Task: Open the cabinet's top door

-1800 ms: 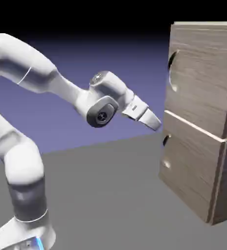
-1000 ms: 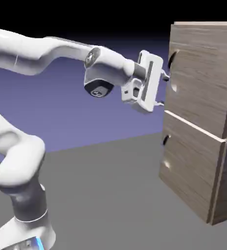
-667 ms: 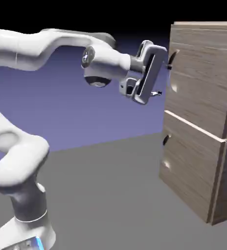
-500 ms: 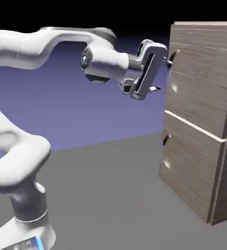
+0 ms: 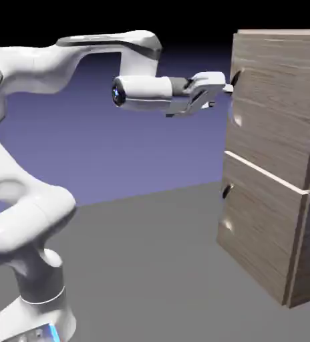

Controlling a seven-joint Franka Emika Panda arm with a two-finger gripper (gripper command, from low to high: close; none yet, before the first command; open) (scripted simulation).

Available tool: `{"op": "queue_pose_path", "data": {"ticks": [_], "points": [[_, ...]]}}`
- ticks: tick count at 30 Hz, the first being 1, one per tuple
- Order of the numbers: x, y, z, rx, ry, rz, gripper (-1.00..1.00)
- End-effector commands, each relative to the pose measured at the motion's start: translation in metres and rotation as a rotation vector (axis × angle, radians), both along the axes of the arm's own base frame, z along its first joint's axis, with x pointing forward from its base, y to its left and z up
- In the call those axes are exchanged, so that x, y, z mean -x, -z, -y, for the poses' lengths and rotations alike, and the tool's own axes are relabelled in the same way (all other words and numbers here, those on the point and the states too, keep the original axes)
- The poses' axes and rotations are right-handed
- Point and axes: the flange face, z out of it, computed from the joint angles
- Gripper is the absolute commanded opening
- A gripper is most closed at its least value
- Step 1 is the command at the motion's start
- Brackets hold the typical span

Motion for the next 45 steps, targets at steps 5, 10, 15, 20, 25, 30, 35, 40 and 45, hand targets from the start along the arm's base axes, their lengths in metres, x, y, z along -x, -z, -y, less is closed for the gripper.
{"op": "queue_pose_path", "data": {"ticks": [5,10,15,20,25,30,35,40,45], "points": [[-0.014,0.012,-0.024,-0.234,0.014,0.052,0.00],[-0.028,0.025,-0.047,-0.450,0.022,0.093,0.00],[-0.064,0.026,-0.046,-0.448,0.023,0.092,0.00],[-0.074,0.025,-0.043,-0.451,0.008,0.090,-1.00],[-0.055,0.025,-0.034,-0.454,-0.055,0.075,-1.00],[-0.042,0.026,-0.026,-0.455,-0.102,0.064,-1.00],[-0.029,0.025,-0.018,-0.457,-0.149,0.054,-1.00],[-0.006,0.025,-0.001,-0.460,-0.236,0.033,-1.00],[0.018,0.025,0.021,-0.462,-0.335,0.010,-1.00]]}}
